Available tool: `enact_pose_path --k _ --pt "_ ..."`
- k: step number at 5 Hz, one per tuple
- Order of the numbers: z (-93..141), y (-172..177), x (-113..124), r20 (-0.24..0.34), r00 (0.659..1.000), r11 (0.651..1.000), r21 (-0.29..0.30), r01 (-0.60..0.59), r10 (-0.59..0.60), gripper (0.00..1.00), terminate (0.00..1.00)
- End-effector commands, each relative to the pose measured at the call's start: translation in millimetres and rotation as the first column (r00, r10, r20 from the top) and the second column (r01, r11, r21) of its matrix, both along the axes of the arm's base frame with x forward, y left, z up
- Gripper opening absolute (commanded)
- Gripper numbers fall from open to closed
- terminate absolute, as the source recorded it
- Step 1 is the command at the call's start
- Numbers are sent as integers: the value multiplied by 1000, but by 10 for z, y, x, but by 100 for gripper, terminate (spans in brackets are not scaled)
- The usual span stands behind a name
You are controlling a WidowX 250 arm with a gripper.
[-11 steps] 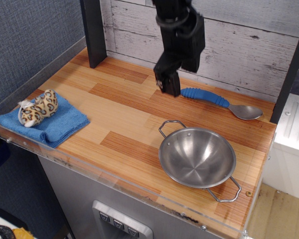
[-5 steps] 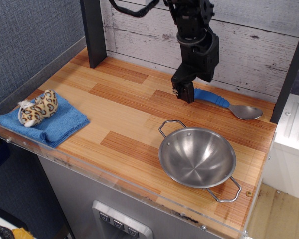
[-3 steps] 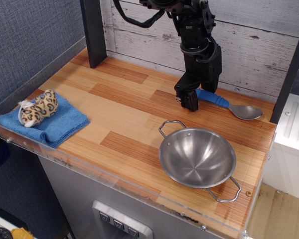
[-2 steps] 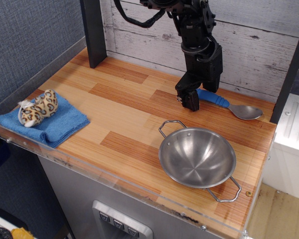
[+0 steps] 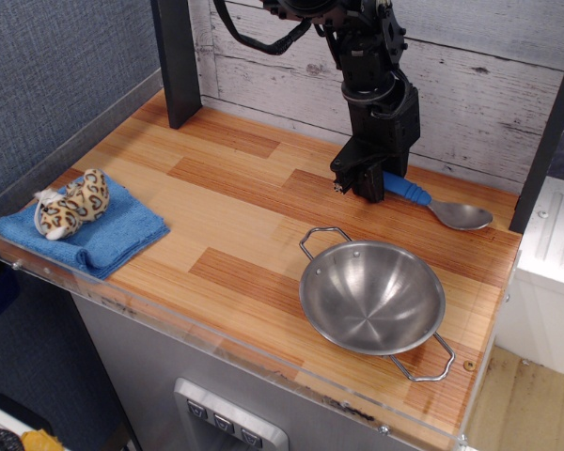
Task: Move the spoon and place it just above the towel.
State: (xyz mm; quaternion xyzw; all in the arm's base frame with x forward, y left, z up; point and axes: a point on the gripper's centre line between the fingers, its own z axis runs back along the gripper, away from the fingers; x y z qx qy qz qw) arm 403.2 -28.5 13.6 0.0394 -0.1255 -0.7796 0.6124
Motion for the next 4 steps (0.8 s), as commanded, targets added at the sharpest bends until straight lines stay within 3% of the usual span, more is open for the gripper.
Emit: enact_pose_path --k 1,2,4 --pt "192 -16 20 54 999 1000 -5 -5 5 0 0" --pt "308 6 13 33 999 1000 19 13 -14 0 0" --pt "683 224 -48 99 994 997 -57 -44 49 0 0"
